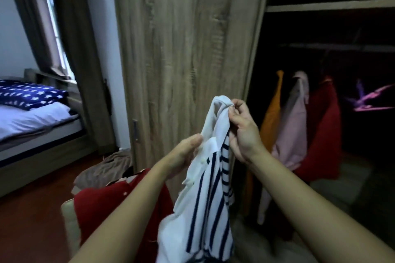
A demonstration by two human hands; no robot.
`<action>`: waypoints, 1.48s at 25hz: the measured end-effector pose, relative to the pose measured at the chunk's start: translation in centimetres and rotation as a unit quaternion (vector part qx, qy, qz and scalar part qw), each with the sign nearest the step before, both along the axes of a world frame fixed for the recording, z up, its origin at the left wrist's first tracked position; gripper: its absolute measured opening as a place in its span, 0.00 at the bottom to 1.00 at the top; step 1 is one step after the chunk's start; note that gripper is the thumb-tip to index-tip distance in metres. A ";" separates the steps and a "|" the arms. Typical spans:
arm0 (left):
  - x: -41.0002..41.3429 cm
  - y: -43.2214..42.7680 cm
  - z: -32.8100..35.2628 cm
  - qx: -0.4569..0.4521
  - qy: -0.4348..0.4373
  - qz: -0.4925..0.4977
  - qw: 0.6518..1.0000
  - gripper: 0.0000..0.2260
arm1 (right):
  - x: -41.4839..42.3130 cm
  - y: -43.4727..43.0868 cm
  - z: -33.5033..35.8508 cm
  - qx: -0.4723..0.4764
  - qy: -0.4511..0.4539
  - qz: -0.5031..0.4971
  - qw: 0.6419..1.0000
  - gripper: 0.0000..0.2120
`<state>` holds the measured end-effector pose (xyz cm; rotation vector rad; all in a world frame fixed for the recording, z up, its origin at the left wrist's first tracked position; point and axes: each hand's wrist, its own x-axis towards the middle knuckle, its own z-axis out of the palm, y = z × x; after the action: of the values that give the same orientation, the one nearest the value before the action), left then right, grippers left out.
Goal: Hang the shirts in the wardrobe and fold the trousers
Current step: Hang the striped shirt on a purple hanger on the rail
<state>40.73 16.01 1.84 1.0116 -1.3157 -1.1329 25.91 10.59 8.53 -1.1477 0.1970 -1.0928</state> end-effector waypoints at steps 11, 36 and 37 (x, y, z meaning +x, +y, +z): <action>-7.6 -6.6 6.5 -0.197 -0.229 0.206 0.931 0.09 | -11.1 -2.8 -0.7 -0.296 0.385 -0.430 0.761 0.25; -11.8 -5.5 10.9 -0.345 -0.456 0.333 0.750 0.06 | -21.9 -6.4 -2.9 -0.319 0.630 -0.424 0.567 0.16; -11.9 -5.7 10.6 -0.359 -0.482 0.337 0.724 0.07 | -21.7 -6.8 -2.8 -0.270 0.577 -0.461 0.618 0.15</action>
<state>28.80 10.33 12.39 1.3225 -1.7086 0.5962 4.22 3.77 5.70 -2.3297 1.7487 -1.0952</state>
